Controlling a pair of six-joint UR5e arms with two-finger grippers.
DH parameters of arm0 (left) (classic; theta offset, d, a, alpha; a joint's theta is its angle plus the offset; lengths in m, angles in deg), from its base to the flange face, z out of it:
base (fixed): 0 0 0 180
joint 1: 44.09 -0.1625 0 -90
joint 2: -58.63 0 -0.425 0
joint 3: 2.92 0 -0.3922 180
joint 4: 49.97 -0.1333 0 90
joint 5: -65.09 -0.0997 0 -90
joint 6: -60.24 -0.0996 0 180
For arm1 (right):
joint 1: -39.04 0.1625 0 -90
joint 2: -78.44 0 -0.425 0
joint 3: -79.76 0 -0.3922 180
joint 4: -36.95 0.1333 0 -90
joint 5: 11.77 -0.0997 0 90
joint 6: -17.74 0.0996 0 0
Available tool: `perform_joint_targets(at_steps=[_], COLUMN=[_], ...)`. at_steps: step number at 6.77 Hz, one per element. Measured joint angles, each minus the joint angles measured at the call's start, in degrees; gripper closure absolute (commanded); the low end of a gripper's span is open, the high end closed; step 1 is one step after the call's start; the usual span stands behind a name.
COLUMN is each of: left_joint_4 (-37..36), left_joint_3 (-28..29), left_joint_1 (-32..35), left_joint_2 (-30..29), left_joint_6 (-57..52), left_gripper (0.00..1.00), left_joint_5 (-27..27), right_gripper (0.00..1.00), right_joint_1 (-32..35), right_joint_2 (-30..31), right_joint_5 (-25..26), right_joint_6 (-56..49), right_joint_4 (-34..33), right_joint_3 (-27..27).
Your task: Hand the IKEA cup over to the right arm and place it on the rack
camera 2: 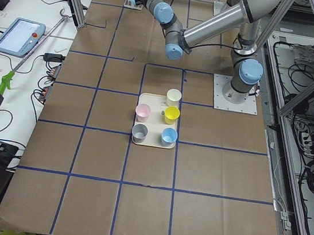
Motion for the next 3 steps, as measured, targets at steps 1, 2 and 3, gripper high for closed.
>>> perform_joint_targets(at_steps=[1, 2, 3], left_joint_4=[-5.55, -10.04, -13.16], left_joint_3=[-1.93, -3.65, -4.66], left_joint_1=[0.70, 1.00, 1.16], left_joint_2=[-0.31, -0.48, -0.67], left_joint_6=[2.99, 5.51, 7.66], left_gripper=[1.00, 1.00, 1.00], left_joint_5=[0.05, 0.10, 0.08], right_gripper=[0.00, 0.00, 0.00], right_joint_1=[0.04, 0.06, 0.15], right_joint_2=[-0.77, -1.27, -1.88], right_joint_5=[0.09, 0.15, 0.17], right_joint_6=[0.95, 1.71, 2.96], right_joint_4=[-0.01, 0.07, 0.10], right_joint_3=[0.31, 0.41, 0.53])
